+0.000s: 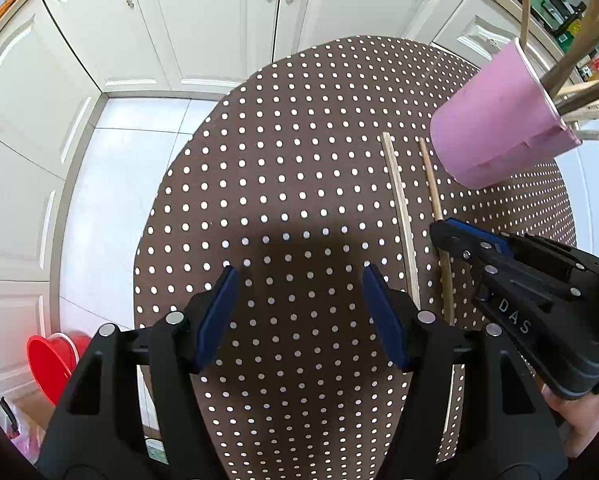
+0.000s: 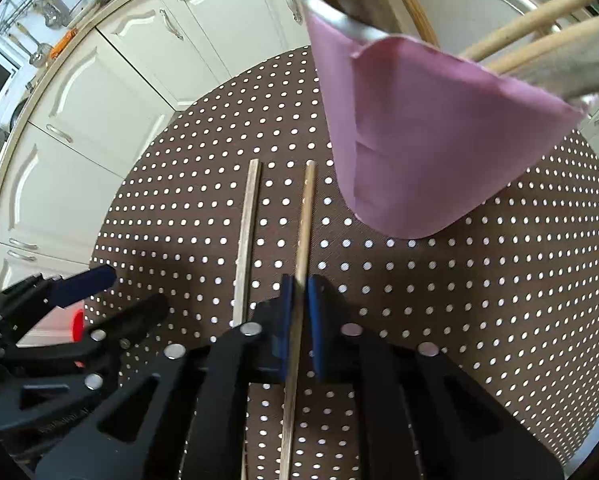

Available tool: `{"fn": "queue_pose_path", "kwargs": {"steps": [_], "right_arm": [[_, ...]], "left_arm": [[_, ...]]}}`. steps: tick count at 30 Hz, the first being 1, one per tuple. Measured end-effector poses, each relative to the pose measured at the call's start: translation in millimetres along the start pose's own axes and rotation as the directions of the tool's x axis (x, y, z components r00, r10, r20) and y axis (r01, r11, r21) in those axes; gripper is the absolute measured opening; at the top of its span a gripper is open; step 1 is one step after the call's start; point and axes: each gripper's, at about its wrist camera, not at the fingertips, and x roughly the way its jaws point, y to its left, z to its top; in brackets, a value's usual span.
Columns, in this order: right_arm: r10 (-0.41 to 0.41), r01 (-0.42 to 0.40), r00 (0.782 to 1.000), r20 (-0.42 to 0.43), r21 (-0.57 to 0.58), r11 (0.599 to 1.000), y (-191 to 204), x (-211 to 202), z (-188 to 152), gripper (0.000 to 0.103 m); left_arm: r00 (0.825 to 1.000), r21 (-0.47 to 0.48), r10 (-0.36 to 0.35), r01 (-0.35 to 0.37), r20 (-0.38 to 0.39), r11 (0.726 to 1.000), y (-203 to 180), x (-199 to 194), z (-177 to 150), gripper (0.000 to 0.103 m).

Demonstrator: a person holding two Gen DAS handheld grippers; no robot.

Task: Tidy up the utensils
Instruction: 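Close the right gripper on one chopstick while the left gripper grasps the other, then raise the left gripper's chopstick above the pink cup while the right gripper carries its chopstick there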

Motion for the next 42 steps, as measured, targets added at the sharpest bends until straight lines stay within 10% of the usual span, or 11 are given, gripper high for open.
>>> {"fn": "queue_pose_path", "kwargs": {"steps": [15,21,26,42], "right_arm": [[0.076,-0.071,0.997,-0.035,0.124,0.99,-52.5,-31.6,-40.5,0.004],[0.099,-0.093,0.995,-0.021,0.178,0.98,-74.6,-45.7,-50.1,0.005],[0.12,-0.116,0.993,-0.006,0.209,0.971,-91.2,-57.0,-55.6,0.005],[0.12,-0.15,0.981,0.152,0.202,0.968,-94.8,-129.8,-62.5,0.005]], "left_arm": [[0.998,0.091,-0.06,0.062,-0.027,0.994,-60.0,29.8,28.2,0.059],[1.0,0.139,-0.004,0.007,-0.023,0.99,-75.3,46.2,41.7,0.046],[0.999,0.153,0.054,-0.054,0.005,0.987,-75.9,49.0,49.3,0.011],[0.984,0.148,-0.125,0.105,0.13,0.983,-74.7,-19.3,30.5,0.006]]}}
